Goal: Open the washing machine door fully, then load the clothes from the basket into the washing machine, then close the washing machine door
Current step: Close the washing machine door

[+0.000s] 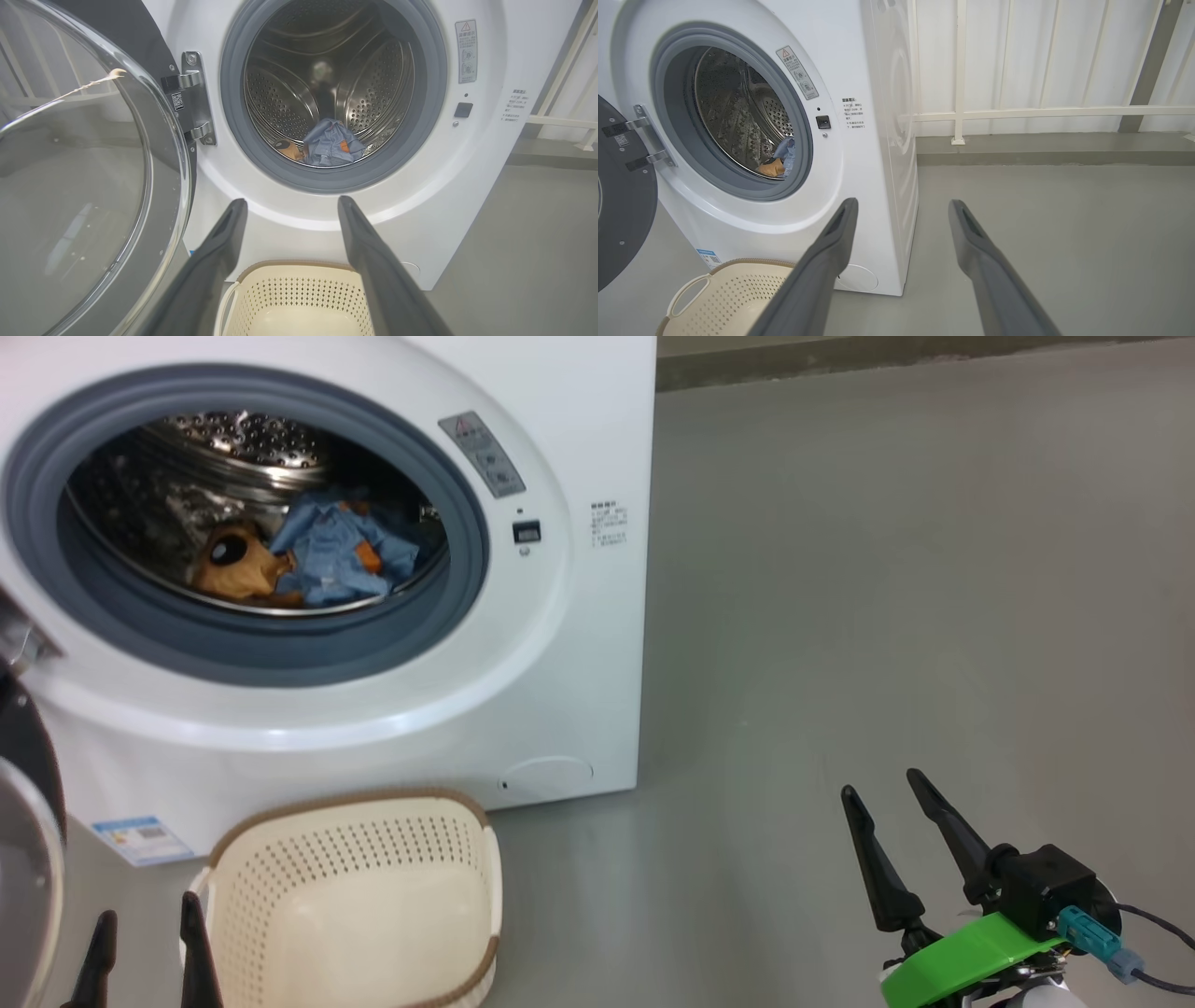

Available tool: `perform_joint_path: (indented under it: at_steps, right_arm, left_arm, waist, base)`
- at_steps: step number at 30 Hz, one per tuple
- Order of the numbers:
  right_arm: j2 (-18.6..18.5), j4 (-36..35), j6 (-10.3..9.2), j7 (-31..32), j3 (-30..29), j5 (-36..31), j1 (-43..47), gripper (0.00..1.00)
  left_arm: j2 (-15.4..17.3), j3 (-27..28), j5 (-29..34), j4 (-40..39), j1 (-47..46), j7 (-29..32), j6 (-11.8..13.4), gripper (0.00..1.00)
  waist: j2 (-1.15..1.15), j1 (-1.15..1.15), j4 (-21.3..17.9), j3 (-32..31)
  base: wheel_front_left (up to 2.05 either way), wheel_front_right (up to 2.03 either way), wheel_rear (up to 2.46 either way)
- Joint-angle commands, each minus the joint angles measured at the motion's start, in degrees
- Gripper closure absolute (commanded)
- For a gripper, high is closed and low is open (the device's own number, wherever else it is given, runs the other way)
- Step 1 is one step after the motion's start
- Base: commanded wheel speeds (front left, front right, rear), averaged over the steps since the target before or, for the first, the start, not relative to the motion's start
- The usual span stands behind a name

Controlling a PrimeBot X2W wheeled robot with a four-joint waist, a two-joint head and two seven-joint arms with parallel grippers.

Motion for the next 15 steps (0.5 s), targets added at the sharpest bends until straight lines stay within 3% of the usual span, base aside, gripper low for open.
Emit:
perform_joint_path:
  at_steps: [1, 8, 15]
  right_arm:
    - [0.0, -1.4, 0.09, -0.3, 1.2, 0.5, -0.6, 0.00]
    - [0.0, -1.4, 0.09, -0.3, 1.1, 0.6, -0.7, 0.00]
    - [-0.1, -1.4, 0.09, -0.3, 1.1, 0.5, -0.5, 0.00]
  left_arm:
    - [0.6, 2.0, 0.7, -1.2, -1.6, -0.3, 0.2, 0.00]
    - [0.6, 2.6, 1.2, -1.7, -2.1, -0.3, 0.7, 0.00]
    - [0.6, 1.7, 0.7, -1.5, -1.6, -0.3, 0.1, 0.00]
  waist:
    - [0.00, 0.00, 0.0, 0.1]
    - [0.00, 0.00, 0.2, 0.2]
    - [0.00, 0.00, 0.4, -0.3]
  base:
    - [-2.13, 2.13, 0.00]
    - [-1.86, 1.86, 0.00]
    - [-0.89, 0.89, 0.00]
